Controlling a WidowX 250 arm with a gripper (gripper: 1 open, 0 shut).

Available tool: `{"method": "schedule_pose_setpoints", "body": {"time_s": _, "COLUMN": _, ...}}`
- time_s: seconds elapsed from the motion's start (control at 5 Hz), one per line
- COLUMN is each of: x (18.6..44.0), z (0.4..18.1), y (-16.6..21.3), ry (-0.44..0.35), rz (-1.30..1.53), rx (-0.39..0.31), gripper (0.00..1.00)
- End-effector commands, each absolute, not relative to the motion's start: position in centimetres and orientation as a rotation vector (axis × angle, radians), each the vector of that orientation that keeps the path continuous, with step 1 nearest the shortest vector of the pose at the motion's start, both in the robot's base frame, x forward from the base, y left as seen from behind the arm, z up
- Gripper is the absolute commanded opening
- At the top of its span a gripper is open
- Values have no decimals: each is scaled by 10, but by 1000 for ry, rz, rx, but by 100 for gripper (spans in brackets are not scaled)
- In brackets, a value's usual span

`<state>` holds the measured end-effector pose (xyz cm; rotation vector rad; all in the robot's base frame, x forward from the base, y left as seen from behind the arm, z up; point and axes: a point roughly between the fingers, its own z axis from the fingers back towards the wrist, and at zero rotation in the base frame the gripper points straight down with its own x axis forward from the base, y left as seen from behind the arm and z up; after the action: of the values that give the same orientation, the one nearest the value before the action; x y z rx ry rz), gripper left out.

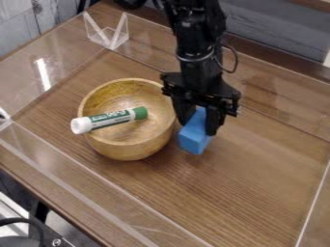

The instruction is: Remove the blue block from inside the brown bowl and put it on the table

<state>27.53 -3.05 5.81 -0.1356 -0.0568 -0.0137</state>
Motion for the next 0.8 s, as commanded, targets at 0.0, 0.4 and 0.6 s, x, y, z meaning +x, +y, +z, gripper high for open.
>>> {"method": "schedule_pose_setpoints", "body": {"time_s": 0.0, "x": 282, "z": 66, "y": -32, "ry": -100, "rz": -24, "rx": -141, "gripper": 0}}
{"method": "schedule_pose_setpoints", "body": {"time_s": 0.4, "x": 284, "z": 64, "y": -32, "ry": -101, "rz": -26, "rx": -147, "gripper": 0}}
{"method": "schedule_pose_setpoints", "body": {"time_s": 0.6, "x": 284, "z": 63, "y": -32, "ry": -100, "rz": -28, "rx": -150, "gripper": 0}}
